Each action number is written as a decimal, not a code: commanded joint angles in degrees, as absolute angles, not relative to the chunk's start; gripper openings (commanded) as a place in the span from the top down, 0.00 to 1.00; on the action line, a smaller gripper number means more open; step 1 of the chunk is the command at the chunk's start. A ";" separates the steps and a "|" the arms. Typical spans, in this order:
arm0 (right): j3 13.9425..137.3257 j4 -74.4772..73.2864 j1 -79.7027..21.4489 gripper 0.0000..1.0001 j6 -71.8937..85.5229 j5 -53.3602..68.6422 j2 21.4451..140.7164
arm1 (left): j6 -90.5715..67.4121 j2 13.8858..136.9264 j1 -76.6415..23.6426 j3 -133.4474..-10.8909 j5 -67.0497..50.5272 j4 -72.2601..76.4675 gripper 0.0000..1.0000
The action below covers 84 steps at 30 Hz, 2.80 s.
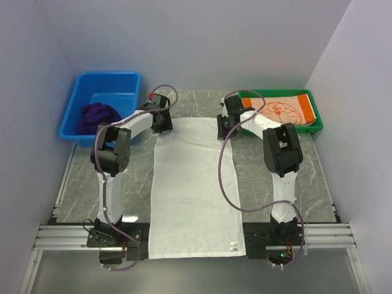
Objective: Fold and stack the towels
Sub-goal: Fold the towel
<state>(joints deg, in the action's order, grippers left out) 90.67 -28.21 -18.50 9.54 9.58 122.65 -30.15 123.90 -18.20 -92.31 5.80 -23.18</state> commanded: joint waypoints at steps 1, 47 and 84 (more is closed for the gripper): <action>83.95 -33.22 -19.60 0.58 9.49 8.52 119.54 | -33.57 119.81 -20.30 -83.97 6.59 -30.67 0.46; 95.71 -35.24 -20.39 0.46 -14.50 3.43 122.60 | -24.70 88.42 -20.48 -64.07 13.10 -33.75 0.14; 89.21 -33.40 -20.57 1.00 -13.80 4.30 119.53 | -26.19 114.52 -19.69 -90.88 15.47 -43.86 0.40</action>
<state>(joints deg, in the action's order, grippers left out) 91.15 -34.41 -20.75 -13.98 6.66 121.97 -25.98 113.21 -20.21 -87.64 13.02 -40.34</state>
